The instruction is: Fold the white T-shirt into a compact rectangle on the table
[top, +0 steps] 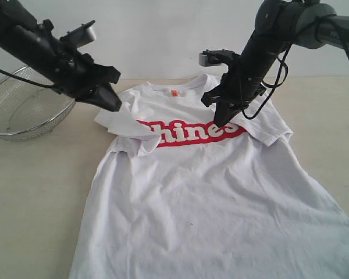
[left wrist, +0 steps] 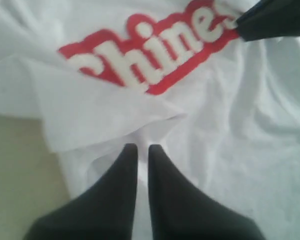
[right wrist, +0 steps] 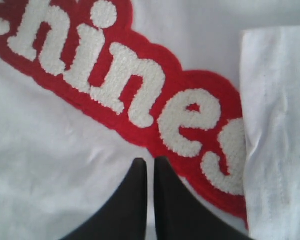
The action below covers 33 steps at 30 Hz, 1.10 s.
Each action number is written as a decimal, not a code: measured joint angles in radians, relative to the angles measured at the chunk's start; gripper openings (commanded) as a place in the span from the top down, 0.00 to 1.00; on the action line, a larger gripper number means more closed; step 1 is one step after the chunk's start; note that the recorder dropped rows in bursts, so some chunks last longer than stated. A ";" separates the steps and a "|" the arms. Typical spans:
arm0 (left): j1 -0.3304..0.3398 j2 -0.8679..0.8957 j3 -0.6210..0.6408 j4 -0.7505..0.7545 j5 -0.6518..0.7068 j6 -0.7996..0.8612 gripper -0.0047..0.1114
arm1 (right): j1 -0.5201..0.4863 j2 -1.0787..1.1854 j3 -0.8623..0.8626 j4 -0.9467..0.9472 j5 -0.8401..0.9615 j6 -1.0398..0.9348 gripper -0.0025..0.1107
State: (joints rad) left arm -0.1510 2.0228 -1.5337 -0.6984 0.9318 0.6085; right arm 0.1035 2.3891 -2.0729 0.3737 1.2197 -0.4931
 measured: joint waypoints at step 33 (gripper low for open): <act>-0.003 0.245 -0.066 0.041 -0.361 -0.281 0.92 | 0.000 0.000 0.000 0.000 0.000 -0.004 0.98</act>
State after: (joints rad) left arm -0.1542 2.2675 -1.5992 -0.6574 0.5709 0.3272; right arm 0.1035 2.3891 -2.0729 0.3737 1.2197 -0.4968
